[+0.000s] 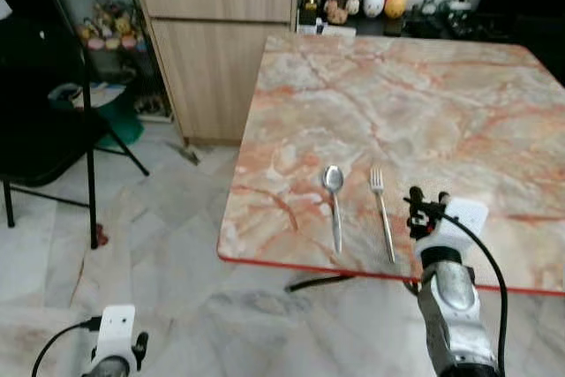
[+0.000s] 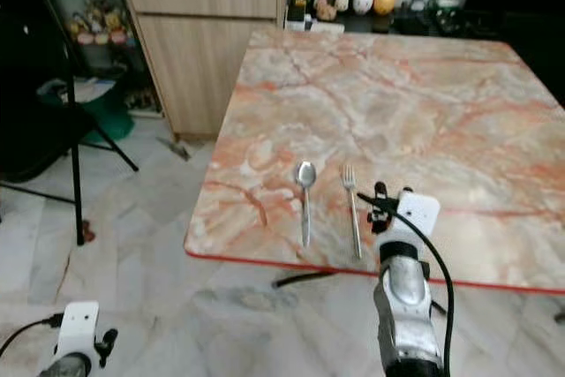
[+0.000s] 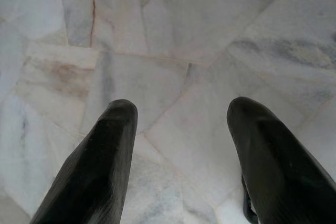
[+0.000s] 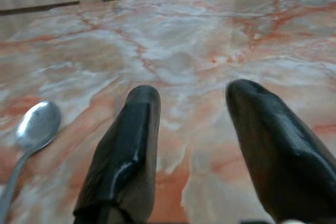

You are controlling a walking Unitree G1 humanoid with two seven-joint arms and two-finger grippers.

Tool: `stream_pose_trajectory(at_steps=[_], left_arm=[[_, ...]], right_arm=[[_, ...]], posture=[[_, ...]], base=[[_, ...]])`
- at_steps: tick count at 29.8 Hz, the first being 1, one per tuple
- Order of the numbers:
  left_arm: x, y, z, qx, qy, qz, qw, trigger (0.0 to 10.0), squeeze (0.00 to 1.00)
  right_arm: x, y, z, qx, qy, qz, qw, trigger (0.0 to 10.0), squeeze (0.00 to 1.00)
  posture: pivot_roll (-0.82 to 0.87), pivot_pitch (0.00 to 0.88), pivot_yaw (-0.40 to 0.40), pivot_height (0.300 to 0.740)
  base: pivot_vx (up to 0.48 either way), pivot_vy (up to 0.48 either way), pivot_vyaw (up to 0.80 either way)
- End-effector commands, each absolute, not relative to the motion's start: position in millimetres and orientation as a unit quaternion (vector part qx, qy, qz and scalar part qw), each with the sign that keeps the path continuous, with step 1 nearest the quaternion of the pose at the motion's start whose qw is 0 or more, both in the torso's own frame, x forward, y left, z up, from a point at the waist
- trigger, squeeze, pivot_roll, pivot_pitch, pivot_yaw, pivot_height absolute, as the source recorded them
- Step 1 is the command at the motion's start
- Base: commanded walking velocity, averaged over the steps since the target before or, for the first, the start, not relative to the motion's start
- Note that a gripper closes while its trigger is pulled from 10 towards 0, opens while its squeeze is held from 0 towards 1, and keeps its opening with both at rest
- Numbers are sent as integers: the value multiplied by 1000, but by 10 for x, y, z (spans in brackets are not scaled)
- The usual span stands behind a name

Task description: Setting the table

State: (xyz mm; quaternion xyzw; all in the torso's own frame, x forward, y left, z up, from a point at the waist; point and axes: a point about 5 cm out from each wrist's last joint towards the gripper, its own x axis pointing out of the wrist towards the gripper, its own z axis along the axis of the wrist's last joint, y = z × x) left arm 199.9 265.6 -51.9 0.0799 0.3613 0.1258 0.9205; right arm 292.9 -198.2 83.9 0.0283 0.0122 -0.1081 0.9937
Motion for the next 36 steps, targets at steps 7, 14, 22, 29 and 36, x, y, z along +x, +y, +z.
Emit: stream_pose_trajectory(at_steps=[7,14,22,29,36], left_arm=[[1954,2660,-546,83,370,127,917,10000,0],[1956,2657,-545,82,368,128,917,10000,0],[1961,2659,-541,82,366,129,918,10000,0],[1958,2649,-546,80,367,128,918,10000,0],[1936,2661,-553,80,368,132,917,10000,0]], right_arm=[[2985,-1888,803,59,72,-109,990,10000,0],[3165,-1796,915,59,82,-79,992,10000,0],[3355,-1737,1032,52,88,-60,993,10000,0],[3423,-1739,962,50,132,-73,987,10000,0],[3418,-1709,924,49,140,-67,987,10000,0]], posture=[[38,47,-17,740],[42,41,-19,740],[43,39,-22,740],[45,47,-25,740],[44,59,-26,740]], base=[[0,0,0],[0,0,0],[0,0,0],[0,0,0],[0,0,0]])
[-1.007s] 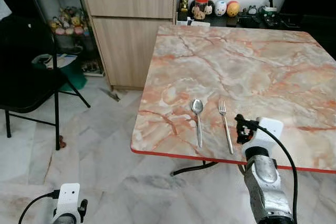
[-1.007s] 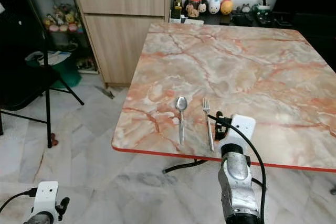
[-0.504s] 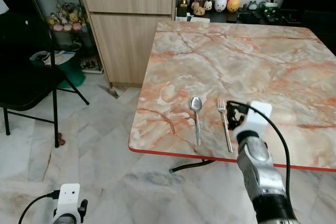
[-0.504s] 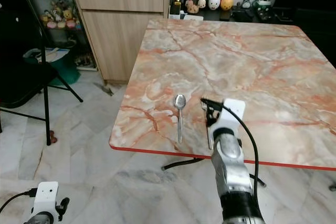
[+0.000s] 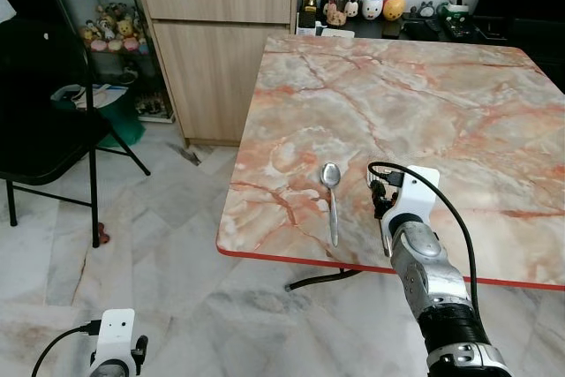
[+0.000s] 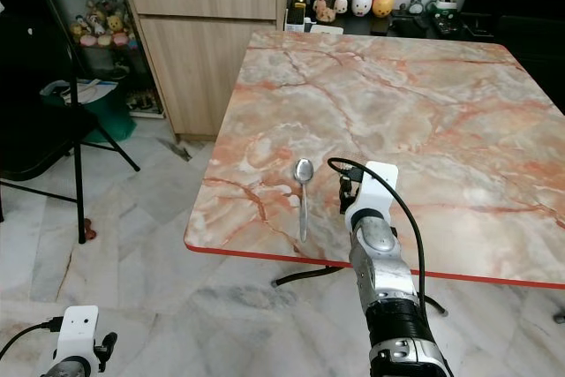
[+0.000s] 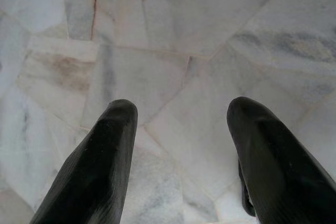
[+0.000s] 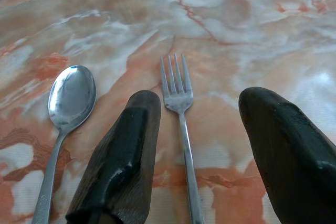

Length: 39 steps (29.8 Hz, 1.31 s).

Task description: Setting the table

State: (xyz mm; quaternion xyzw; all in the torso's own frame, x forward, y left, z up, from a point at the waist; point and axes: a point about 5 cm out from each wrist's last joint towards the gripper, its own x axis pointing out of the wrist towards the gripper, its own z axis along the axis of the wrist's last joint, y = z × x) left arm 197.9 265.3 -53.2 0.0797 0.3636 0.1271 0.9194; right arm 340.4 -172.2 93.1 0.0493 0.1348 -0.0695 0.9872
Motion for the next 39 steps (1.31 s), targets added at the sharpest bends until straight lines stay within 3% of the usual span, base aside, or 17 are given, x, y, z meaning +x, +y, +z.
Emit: stream_pose_trajectory(at_steps=[1,5,6,7,8,9,10,11,29,30,35,36,37,38,39], left_arm=[[1936,2661,-553,80,368,132,917,10000,0],[1939,2664,-551,82,368,132,917,10000,0],[1941,2665,-550,82,368,132,917,10000,0],[1941,2664,-549,82,368,132,917,10000,0],[1942,2664,-549,82,368,131,917,10000,0],[1943,2661,-549,82,367,131,917,10000,0],[1945,2658,-549,81,367,131,917,10000,0],[1945,2658,-549,81,367,131,917,10000,0],[1937,2658,-553,82,367,131,917,10000,0],[1936,2657,-553,82,367,131,917,10000,0],[1934,2654,-556,81,367,131,917,10000,0],[1933,2653,-556,81,367,131,917,10000,0],[1933,2652,-557,81,368,131,917,10000,0],[1932,2651,-558,81,368,131,917,10000,0],[1930,2650,-560,80,369,130,917,10000,0]], right_arm=[[3418,-1709,924,49,140,-67,987,10000,0],[3431,-1714,930,58,140,-68,986,10000,0],[3434,-1704,927,64,142,-63,986,4471,0],[3438,-1692,925,67,143,-57,986,1020,0],[3440,-1681,922,62,146,-53,986,0,0],[3440,-1670,911,60,151,-50,985,4157,0],[3441,-1659,900,58,154,-49,985,4157,0],[3443,-1654,896,57,156,-49,985,10000,0],[3551,-1651,857,64,182,-58,979,10000,0],[3570,-1652,880,72,177,-60,980,10000,1000],[3597,-1643,898,71,177,-58,980,10000,1000],[3599,-1643,892,70,179,-58,980,10000,910],[3599,-1642,885,69,181,-57,979,10000,573],[3601,-1642,879,68,184,-57,979,10000,0],[3604,-1641,869,66,187,-58,978,10000,0]], posture=[[44,59,-26,740],[42,58,-24,740],[42,57,-24,740],[42,57,-24,740],[43,57,-24,740],[43,57,-24,740],[43,57,-24,740],[44,57,-24,740],[49,61,-26,740],[50,62,-27,740],[48,62,-28,740],[48,62,-28,740],[49,63,-28,740],[49,63,-28,740],[49,63,-28,740]], base=[[0,0,0],[0,0,0],[0,0,0],[0,0,0],[0,0,0],[0,0,0],[0,0,0],[0,0,0],[0,0,0],[0,0,0],[0,0,0],[0,0,0],[0,0,0],[0,0,0],[0,0,0]])
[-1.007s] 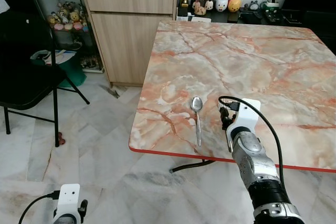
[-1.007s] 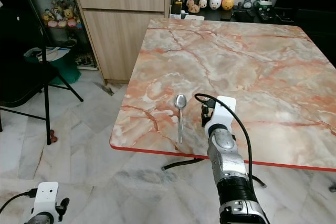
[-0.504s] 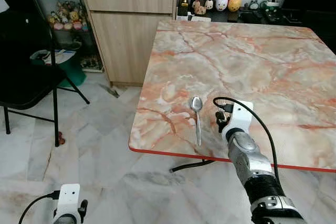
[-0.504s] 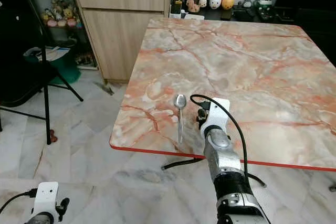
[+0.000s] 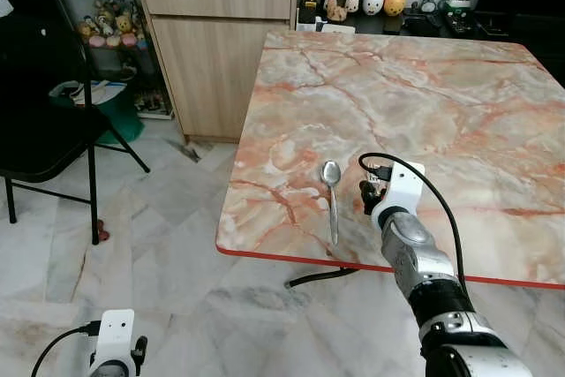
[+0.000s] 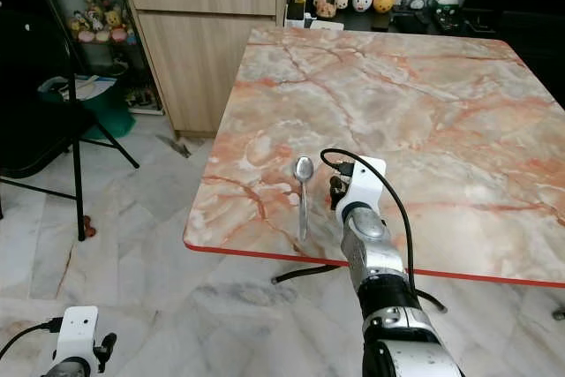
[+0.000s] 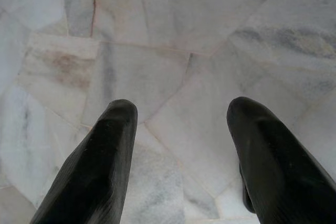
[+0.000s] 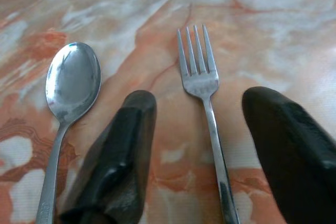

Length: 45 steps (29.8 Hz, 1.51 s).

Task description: Setting the table

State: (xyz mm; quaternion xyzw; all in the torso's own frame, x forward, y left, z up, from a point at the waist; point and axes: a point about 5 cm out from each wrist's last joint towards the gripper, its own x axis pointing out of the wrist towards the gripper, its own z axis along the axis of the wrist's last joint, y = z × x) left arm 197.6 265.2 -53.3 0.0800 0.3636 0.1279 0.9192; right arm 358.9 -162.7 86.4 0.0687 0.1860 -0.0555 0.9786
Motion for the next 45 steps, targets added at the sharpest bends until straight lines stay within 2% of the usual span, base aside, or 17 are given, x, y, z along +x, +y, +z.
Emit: stream_pose_trajectory(at_steps=[1,31,32,33,34,45], left_arm=[[1929,2649,-560,80,369,130,917,10000,0],[1908,2652,-571,78,371,131,916,10000,0],[1909,2652,-570,78,371,131,916,10000,0],[1910,2652,-570,77,371,130,916,10000,0],[1913,2650,-568,76,370,130,917,10000,0],[1917,2646,-569,74,371,128,917,10000,0]], right_arm=[[3605,-1641,866,66,189,-59,978,10000,0],[3594,-1639,756,77,218,-70,970,10000,0],[3589,-1646,746,77,221,-73,969,2745,0],[3583,-1651,736,77,223,-75,969,235,0],[3573,-1658,717,77,229,-76,967,0,0],[3565,-1655,700,80,232,-77,966,0,0]], posture=[[49,63,-28,740],[54,63,-34,740],[54,65,-34,740],[54,65,-34,740],[55,65,-34,740],[54,68,-33,740]], base=[[0,0,0],[0,0,0],[0,0,0],[0,0,0],[0,0,0],[0,0,0]])
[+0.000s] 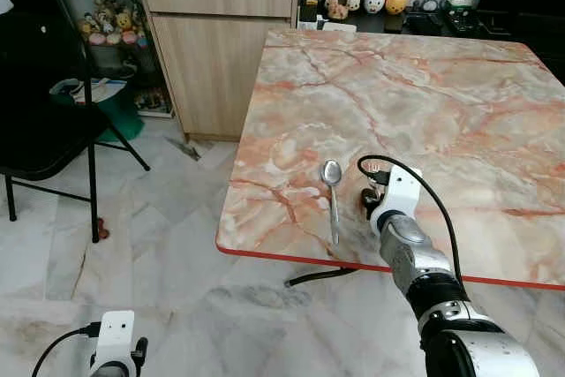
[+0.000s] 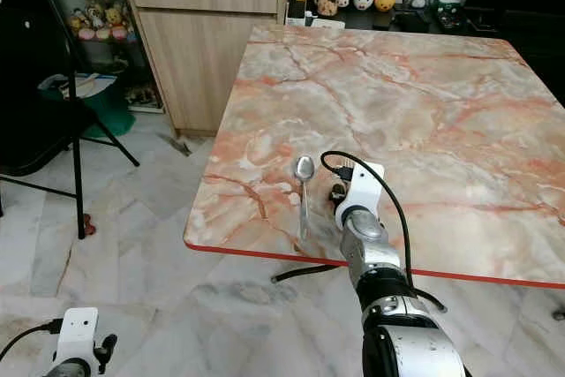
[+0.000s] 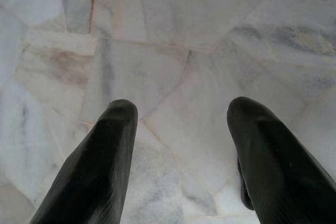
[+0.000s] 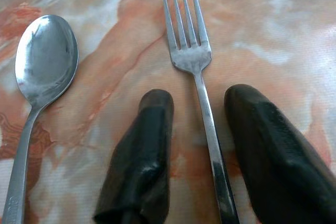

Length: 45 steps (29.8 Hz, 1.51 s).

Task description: Setting the table

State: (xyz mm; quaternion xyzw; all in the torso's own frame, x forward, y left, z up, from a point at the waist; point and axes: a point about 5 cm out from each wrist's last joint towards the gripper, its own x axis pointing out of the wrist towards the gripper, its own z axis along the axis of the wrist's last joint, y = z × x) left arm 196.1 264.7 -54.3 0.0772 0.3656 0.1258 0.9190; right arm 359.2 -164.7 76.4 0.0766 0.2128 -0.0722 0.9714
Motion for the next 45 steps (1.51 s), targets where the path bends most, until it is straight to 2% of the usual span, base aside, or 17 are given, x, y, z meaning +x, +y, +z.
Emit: stream_pose_trajectory(at_steps=[1,24,33,34,45], left_arm=[[1917,2646,-569,74,371,128,917,10000,0],[1898,2617,-591,68,377,123,916,10000,0],[1900,2607,-593,68,376,122,916,10000,0],[1902,2604,-593,68,376,121,916,10000,0],[1921,2539,-600,72,372,109,919,10000,0]], right_arm=[[3565,-1655,700,80,232,-77,966,0,0],[3550,-1661,679,78,234,-79,966,0,0],[3552,-1846,834,55,175,-131,974,39,0],[3547,-1863,862,48,164,-134,976,10000,0],[3333,-1930,1105,6,36,-134,990,10000,0]], posture=[[54,68,-33,740],[54,68,-38,740],[57,66,-37,740],[55,63,-36,740],[50,44,-33,740]], base=[[0,0,0],[0,0,0],[0,0,0],[0,0,0],[0,0,0]])
